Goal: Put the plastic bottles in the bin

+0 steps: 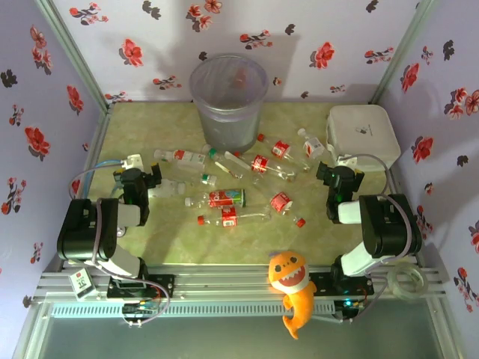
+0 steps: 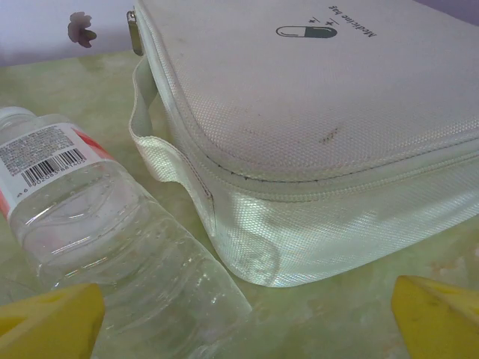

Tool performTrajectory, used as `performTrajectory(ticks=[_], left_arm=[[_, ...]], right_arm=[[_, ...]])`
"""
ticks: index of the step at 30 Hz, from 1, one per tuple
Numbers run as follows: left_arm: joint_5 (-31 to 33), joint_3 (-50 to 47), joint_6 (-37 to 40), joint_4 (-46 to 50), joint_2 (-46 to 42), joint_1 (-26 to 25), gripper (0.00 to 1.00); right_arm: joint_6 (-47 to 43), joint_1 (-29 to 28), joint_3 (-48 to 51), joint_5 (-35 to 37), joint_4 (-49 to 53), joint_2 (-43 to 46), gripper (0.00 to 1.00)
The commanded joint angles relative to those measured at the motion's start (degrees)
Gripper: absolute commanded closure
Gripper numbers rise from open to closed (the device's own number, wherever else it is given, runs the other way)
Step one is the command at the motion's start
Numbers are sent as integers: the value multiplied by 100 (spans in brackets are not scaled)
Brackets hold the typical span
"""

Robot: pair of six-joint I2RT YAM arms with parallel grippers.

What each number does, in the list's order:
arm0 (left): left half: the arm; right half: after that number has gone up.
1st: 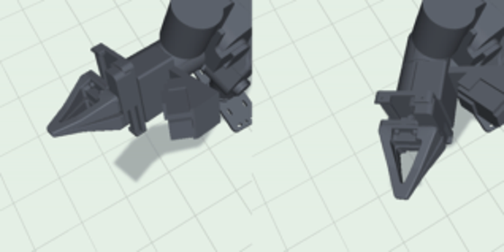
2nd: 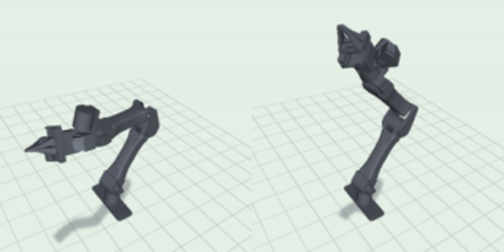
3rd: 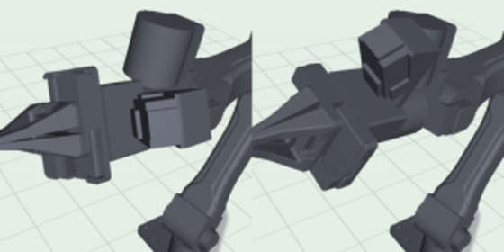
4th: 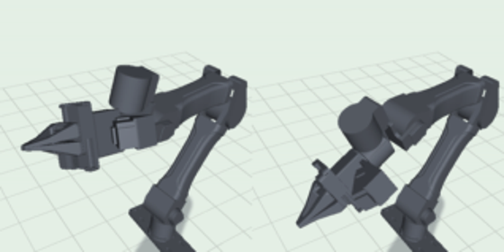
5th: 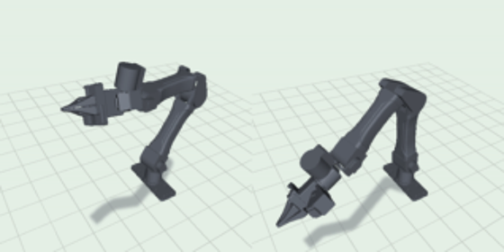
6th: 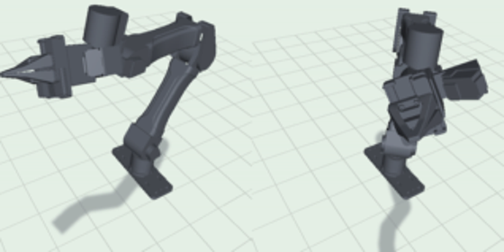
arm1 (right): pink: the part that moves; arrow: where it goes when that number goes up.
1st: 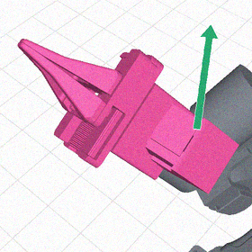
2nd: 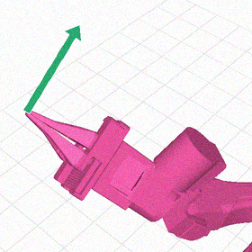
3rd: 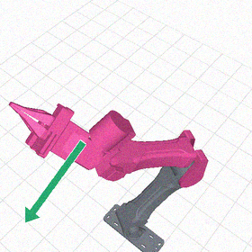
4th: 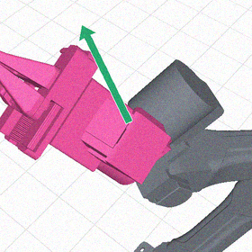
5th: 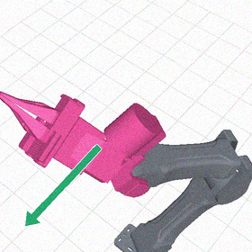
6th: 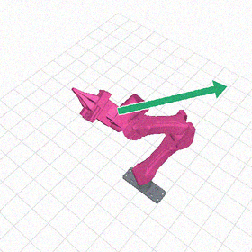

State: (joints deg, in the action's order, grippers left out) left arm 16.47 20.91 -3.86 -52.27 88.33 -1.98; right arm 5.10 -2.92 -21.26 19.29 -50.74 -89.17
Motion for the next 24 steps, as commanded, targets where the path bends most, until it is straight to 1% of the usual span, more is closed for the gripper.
performTrajectory(ticks=[1,13,14,24], left_arm=[[65,71,105,-113,41,-4,0],[62,71,105,-110,43,-3,0],[65,71,103,-115,41,-4,0],[48,93,87,-62,43,8,0]], right_arm=[[78,11,-11,22,-140,-18,1],[105,36,-58,22,-73,-37,1],[105,46,-61,-142,-68,-29,1],[166,142,-116,-330,37,-31,1]])
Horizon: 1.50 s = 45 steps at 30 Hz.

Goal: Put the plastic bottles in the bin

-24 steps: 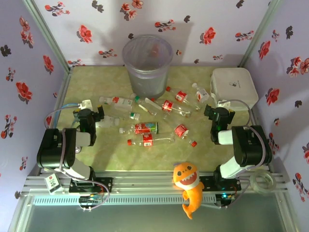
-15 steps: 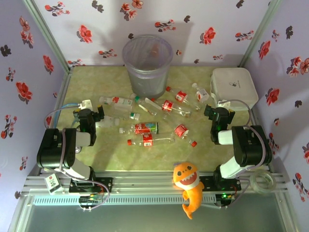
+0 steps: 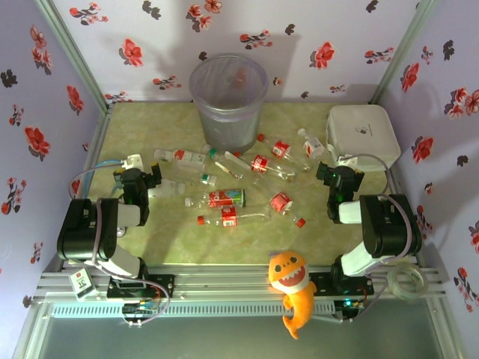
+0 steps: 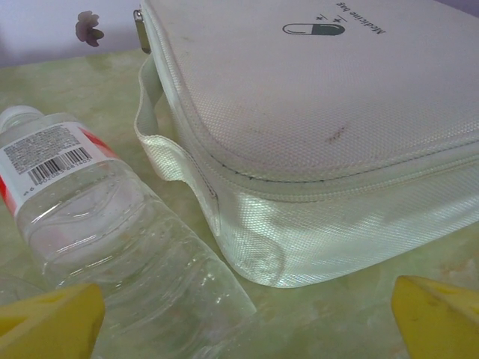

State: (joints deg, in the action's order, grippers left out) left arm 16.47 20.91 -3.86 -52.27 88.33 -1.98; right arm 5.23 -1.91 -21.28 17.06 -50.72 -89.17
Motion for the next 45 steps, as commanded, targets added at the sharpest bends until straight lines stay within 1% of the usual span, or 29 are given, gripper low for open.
performTrajectory(ticks=[1,9,10,11,14,16,18,20,22,24,27,29,30,33,36,39,45], left_arm=[[42,98,87,-64,43,11,0],[44,90,87,-70,39,12,0],[47,81,106,-105,41,9,1],[73,120,122,50,-80,-8,1],[235,477,138,1382,-954,-79,0],[337,650,70,1990,-1508,-106,0],[396,1116,-205,3072,-1954,-118,0],[416,1609,-567,4107,-2152,-151,0],[419,1966,-853,4904,-2241,-258,0],[419,2369,-1134,5691,-2247,-407,0],[358,2865,-1503,6689,-2173,-640,1],[244,3075,-1555,7074,-2129,-843,1],[197,3162,-1574,7233,-2119,-959,2],[70,3409,-1613,7625,-2101,-1201,2],[-110,3605,-1675,7873,-2134,-1333,2],[-220,3697,-1697,7917,-2188,-1385,2],[-418,3754,-1745,7873,-2139,-1401,2]], right_arm=[[153,42,-120,-114,38,-39,1],[137,42,-59,-133,-48,2,1],[136,42,-104,-137,-1,50,1],[125,42,-242,-162,343,195,1],[83,42,-979,-232,2108,785,1],[65,22,-1368,-379,2813,1074,1],[192,-79,-1869,-448,3705,1223,1],[201,-303,-2374,-291,4488,1188,1],[-54,-634,-2883,-53,5180,1042,1],[-264,-880,-3440,-30,5854,792,1],[-269,-895,-4242,-191,6867,304,1],[-439,-793,-4667,-337,7210,-51,4],[-501,-707,-4880,-523,7381,-274,5],[-624,-477,-5565,-1078,7944,-920,10],[-804,-422,-6261,-1343,8605,-1548,16],[-909,-415,-6610,-1354,8797,-1928,20],[-967,-363,-6929,-1428,8874,-2347,22]])
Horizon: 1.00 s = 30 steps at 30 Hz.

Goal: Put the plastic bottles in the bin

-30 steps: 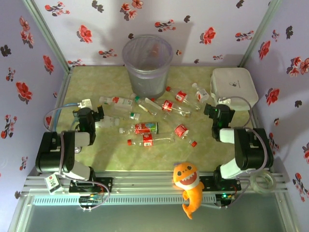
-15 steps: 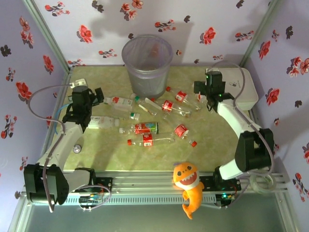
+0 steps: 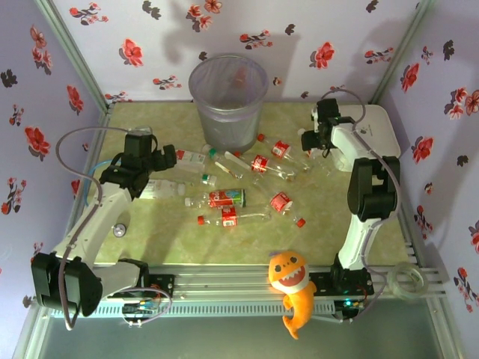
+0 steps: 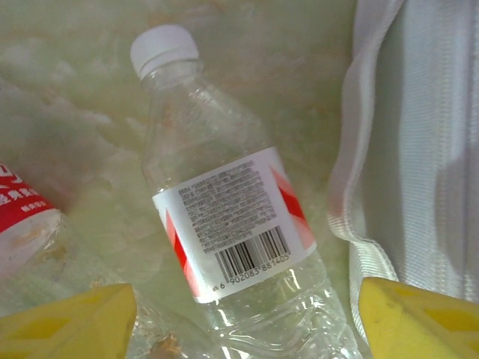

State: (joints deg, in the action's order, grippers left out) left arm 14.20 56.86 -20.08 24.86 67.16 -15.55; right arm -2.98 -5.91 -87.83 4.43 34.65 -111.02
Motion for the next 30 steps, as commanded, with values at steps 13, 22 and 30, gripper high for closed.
performTrajectory(ticks=[13,22,30], left_arm=[[-617,228,-268,-42,107,-44,3],[-867,335,-387,-157,107,-43,2],[-1997,1027,-958,-1067,295,2,5]], right_arm=[[-266,134,-624,-369,490,-954,26],[-229,134,-731,-557,559,-1040,36],[-146,122,-792,-608,563,-416,38]])
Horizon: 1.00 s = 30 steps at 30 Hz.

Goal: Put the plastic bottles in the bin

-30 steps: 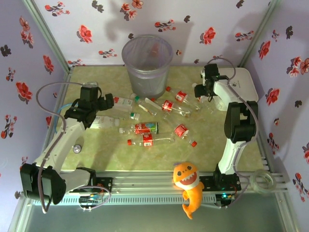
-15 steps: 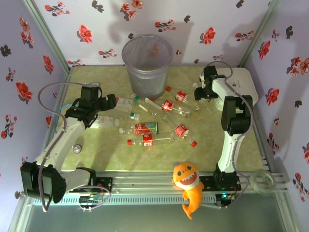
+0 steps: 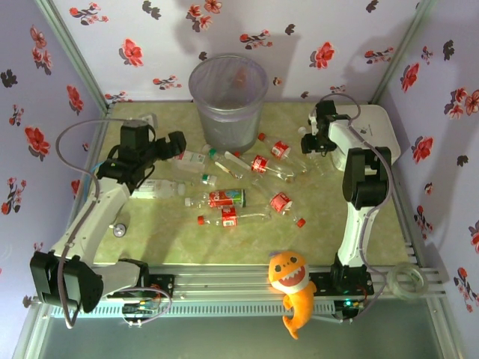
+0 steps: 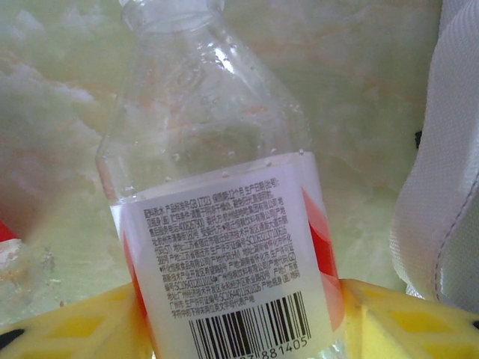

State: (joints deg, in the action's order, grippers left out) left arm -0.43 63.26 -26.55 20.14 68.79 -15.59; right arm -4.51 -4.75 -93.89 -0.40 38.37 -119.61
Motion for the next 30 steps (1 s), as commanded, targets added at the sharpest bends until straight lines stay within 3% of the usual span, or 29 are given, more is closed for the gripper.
performTrajectory(ticks=[1,7,19,24,30], left_arm=[[-643,511,-407,-713,253,37,5],[-1440,1329,-1177,-1430,1337,269,9],[-1873,2371,-1485,-1805,2802,320,25],[-1873,2454,-1400,-1759,3055,303,27],[-1888,2513,-1340,-1778,3302,252,30]], right_arm=[[20,-6,-214,-118,226,531,39],[65,-128,-338,-68,354,1059,39],[441,-844,-1067,151,-92,2396,40],[961,-902,-1319,-366,-861,2651,39],[1562,-1080,-2200,-1116,-1401,2158,39]])
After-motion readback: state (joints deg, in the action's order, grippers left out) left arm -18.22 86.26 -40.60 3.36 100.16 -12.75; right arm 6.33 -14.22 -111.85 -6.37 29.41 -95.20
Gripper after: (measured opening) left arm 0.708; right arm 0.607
